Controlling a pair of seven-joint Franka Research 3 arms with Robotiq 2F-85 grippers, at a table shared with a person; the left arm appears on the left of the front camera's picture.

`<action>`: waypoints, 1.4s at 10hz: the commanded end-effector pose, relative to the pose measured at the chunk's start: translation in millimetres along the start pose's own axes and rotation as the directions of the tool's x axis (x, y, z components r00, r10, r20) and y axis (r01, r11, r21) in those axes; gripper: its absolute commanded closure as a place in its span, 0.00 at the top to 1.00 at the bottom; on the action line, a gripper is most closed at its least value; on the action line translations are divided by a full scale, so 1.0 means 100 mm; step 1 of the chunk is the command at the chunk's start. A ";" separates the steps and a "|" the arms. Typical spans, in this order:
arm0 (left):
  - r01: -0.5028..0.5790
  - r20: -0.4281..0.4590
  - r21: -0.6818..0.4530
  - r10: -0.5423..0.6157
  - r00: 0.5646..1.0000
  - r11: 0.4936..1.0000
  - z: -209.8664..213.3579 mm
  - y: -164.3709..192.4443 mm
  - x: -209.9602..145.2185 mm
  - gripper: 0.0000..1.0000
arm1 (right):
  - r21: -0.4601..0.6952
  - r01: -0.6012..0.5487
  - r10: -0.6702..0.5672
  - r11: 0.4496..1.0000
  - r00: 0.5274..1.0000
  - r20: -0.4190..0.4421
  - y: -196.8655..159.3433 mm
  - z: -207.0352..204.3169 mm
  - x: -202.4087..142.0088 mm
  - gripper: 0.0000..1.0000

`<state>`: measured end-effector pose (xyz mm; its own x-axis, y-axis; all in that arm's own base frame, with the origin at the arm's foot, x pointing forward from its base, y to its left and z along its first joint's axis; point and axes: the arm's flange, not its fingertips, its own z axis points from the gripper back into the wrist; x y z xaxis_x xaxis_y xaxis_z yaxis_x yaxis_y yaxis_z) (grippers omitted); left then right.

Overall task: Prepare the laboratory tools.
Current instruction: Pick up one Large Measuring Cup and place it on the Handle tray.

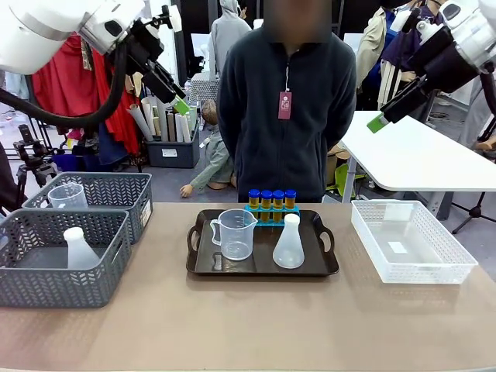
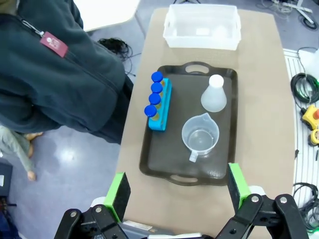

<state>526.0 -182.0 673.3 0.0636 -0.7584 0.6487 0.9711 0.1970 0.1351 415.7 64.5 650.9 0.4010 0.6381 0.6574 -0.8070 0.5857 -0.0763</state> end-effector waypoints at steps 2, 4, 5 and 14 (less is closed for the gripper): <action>0.020 0.036 0.023 -0.021 0.999 1.000 0.04 -0.09 -0.12 1.00 | 0.012 -0.001 0.000 1.000 1.000 0.012 0.00 0.01 0.00 1.00; 0.022 0.033 0.028 -0.023 0.999 0.999 0.06 -0.07 -0.12 1.00 | 0.012 -0.001 0.000 1.000 1.000 0.012 0.00 0.01 0.00 1.00; 0.019 0.024 0.029 -0.020 0.999 0.999 0.05 -0.07 -0.12 1.00 | 0.012 -0.001 0.000 1.000 1.000 0.012 0.00 0.01 0.00 1.00; 0.001 0.004 0.022 -0.001 1.000 1.000 0.05 -0.02 -0.05 1.00 | 0.012 -0.001 0.000 1.000 1.000 0.012 0.00 0.01 0.00 1.00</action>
<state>523.9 -178.2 672.0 0.0603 -0.7567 0.6509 0.9665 0.2073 0.1514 415.7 64.5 650.9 0.4010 0.6380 0.6574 -0.8069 0.5857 -0.0763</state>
